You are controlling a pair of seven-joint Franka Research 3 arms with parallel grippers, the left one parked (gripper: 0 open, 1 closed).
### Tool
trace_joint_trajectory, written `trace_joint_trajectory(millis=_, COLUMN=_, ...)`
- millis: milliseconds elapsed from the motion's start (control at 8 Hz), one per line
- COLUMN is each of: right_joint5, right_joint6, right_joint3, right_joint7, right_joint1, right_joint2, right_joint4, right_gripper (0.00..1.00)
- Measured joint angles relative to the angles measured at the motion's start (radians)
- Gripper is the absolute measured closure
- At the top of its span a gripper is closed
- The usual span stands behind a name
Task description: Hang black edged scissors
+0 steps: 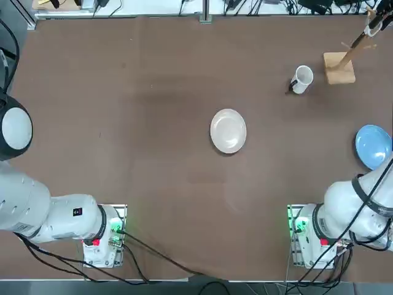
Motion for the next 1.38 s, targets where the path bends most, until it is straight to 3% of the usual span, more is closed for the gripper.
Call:
trace_joint_trajectory(millis=250, right_joint5=-0.006, right_joint6=0.000, right_joint3=0.006, right_joint7=0.051, right_joint1=0.012, right_joint2=-0.003, right_joint4=0.031, right_gripper=0.06)
trace_joint_trajectory(millis=375, right_joint5=-0.021, right_joint6=-0.014, right_joint3=0.008, right_joint7=0.078, right_joint1=0.033, right_joint2=-0.014, right_joint4=0.053, right_gripper=0.00)
trace_joint_trajectory(millis=750, right_joint5=-0.086, right_joint6=-0.138, right_joint3=0.017, right_joint7=0.217, right_joint1=0.135, right_joint2=-0.108, right_joint4=0.082, right_gripper=0.00)
trace_joint_trajectory(millis=1125, right_joint5=-0.183, right_joint6=-0.245, right_joint3=0.024, right_joint7=0.380, right_joint1=0.292, right_joint2=-0.226, right_joint4=0.077, right_gripper=0.00)
trace_joint_trajectory(millis=1375, right_joint5=-0.196, right_joint6=-0.261, right_joint3=0.025, right_joint7=0.412, right_joint1=0.343, right_joint2=-0.308, right_joint4=-0.027, right_gripper=0.00)
